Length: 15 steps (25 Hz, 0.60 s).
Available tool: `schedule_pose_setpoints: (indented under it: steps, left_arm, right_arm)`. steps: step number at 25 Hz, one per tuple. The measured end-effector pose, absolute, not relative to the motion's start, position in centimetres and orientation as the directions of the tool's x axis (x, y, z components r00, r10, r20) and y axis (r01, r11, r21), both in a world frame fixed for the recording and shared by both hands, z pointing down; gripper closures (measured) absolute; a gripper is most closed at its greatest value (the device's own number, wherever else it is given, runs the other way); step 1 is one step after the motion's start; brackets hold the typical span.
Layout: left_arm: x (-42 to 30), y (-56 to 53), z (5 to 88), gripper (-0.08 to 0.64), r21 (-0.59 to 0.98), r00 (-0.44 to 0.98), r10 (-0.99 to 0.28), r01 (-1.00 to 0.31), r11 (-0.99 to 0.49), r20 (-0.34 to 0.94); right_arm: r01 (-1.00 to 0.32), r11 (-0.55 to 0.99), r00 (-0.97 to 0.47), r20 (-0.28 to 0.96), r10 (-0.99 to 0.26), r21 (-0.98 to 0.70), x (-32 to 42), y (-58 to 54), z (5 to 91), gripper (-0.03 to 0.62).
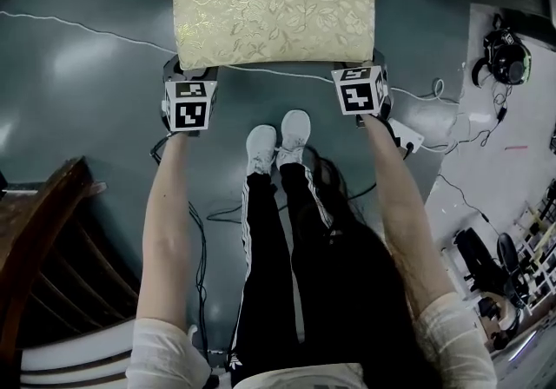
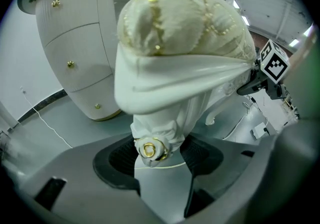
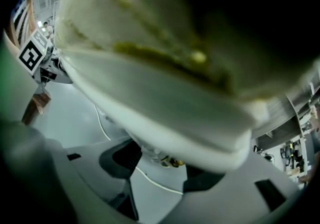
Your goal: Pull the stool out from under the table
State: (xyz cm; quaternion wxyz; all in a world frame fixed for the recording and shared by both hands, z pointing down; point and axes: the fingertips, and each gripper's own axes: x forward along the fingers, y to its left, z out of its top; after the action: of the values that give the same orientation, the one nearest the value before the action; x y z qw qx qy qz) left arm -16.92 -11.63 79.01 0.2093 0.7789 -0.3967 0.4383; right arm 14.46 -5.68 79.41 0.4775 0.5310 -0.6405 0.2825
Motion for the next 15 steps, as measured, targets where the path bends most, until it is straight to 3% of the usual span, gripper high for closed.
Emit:
schedule_pose_setpoints:
  steps: [15]
  left_arm:
    - [-17.1,-2.5,80.2,0.290,-0.004,0.284,-0.388,-0.802,-0.597,0.877]
  right_arm:
    - [-0.941,0.302,0.016,0.915,-0.404,0.150,14.4,3.1,80.3,0.333]
